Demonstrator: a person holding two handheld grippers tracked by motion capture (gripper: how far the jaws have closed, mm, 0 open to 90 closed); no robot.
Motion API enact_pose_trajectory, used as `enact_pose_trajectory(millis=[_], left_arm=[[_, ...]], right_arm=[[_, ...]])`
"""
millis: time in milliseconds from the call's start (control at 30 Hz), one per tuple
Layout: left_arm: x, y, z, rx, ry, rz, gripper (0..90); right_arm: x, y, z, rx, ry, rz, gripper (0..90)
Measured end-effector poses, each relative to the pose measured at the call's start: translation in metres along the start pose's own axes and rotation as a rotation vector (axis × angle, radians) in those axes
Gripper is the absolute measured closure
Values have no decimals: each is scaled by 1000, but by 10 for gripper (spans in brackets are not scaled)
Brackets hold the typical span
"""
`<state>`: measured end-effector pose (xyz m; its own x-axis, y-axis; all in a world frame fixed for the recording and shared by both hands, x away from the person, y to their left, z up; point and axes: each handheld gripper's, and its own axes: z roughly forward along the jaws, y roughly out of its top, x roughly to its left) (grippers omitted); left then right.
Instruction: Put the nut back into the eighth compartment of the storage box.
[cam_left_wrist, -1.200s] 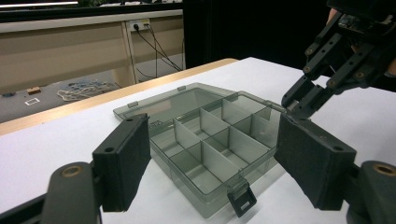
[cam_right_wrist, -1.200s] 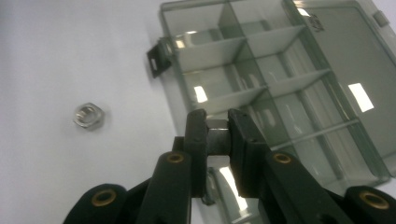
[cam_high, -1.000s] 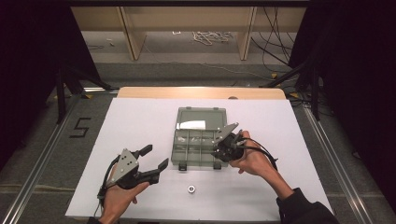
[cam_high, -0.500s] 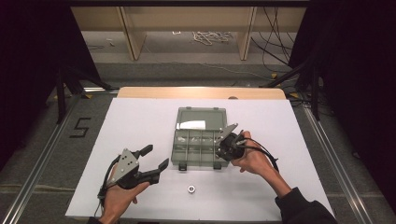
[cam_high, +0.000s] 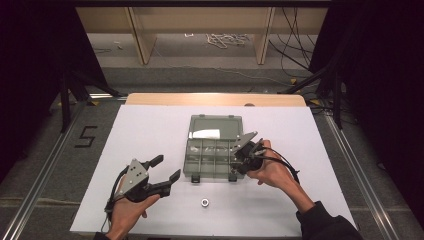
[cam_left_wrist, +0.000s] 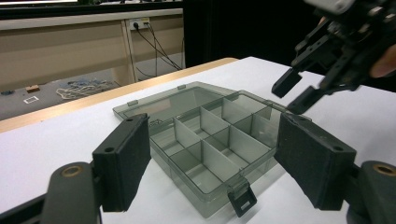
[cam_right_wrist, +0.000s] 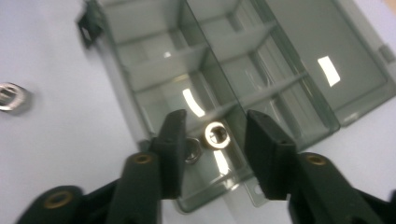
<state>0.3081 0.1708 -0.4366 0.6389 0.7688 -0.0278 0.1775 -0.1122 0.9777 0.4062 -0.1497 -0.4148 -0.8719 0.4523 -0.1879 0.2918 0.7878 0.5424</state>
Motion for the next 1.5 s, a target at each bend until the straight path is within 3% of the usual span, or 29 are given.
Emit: enact_pose_trajectory(millis=[133, 200, 300, 600, 700, 967, 1500], left_arm=[[0, 0, 0, 1, 0, -1, 258], [0, 0, 0, 2, 1, 2, 257], [0, 0, 0, 0, 1, 1, 258], [0, 0, 0, -3, 4, 2, 257], [0, 1, 0, -6, 4, 2, 258], [1, 1, -1, -9, 5, 6, 257], [1, 2, -2, -15, 8, 3, 256]], right_arm=[[16, 8, -9, -51, 17, -16, 411], [28, 10, -11, -72, 52, -16, 345], [42, 13, -11, -73, 114, -45, 330], [70, 19, 5, -37, 174, -108, 270], [77, 18, 13, -20, 198, -101, 288], [93, 18, 29, 38, 244, -140, 360], [108, 20, 48, 90, 265, -150, 502]])
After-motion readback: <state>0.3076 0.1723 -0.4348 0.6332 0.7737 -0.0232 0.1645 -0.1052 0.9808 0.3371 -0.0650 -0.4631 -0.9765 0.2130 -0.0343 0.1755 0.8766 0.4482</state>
